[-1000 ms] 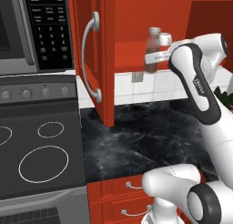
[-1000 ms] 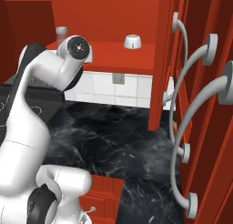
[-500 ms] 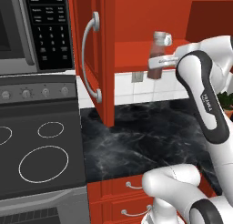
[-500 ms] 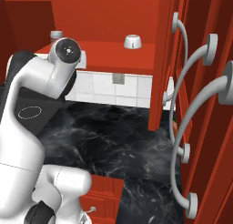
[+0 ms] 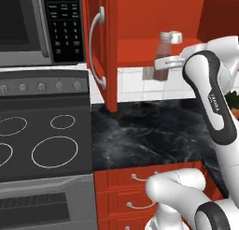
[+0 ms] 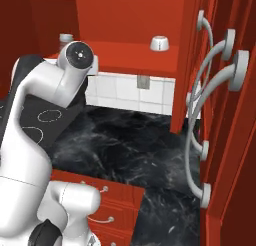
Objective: Take the cinnamon bottle from the cabinet and place it on the dining table, next to the plate with the cupcake. Then take the chocolate from the dining counter and place it on the cupcake plate.
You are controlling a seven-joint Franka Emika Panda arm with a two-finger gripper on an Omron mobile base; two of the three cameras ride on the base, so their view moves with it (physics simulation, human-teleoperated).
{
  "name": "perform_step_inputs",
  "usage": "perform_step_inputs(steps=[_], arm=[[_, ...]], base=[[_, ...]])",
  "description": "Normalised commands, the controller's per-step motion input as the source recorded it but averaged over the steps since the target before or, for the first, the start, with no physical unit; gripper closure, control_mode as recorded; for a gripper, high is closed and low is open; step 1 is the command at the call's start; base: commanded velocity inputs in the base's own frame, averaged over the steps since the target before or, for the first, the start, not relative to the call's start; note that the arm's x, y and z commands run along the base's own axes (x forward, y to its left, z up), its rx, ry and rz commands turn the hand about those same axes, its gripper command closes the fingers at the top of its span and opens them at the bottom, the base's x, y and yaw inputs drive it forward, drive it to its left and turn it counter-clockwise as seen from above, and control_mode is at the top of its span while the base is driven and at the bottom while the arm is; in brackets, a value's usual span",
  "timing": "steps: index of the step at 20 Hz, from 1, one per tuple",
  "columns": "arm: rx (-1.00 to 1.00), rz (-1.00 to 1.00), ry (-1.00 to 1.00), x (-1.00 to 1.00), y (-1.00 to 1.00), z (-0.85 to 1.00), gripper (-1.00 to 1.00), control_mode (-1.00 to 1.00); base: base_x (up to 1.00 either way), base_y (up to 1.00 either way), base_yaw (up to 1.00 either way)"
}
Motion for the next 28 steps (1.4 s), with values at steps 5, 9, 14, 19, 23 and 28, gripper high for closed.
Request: perform_step_inputs(steps=[5, 9, 14, 19, 23, 28], arm=[[0.0, 0.0, 0.0, 0.0, 0.0, 0.0, 1.0, 1.0], [0.0, 0.0, 0.0, 0.0, 0.0, 0.0, 1.0, 1.0], [0.0, 0.0, 0.0, 0.0, 0.0, 0.0, 1.0, 1.0], [0.0, 0.0, 0.0, 0.0, 0.0, 0.0, 1.0, 1.0], [0.0, 0.0, 0.0, 0.0, 0.0, 0.0, 1.0, 1.0], [0.0, 0.0, 0.0, 0.0, 0.0, 0.0, 1.0, 1.0]], base=[[-0.34, 0.17, 0.26], [-0.37, 0.32, 0.04], [-0.61, 0.29, 0.1], [-0.51, 0.45, 0.53], [-0.19, 0.28, 0.93], [-0.13, 0.18, 0.99]])
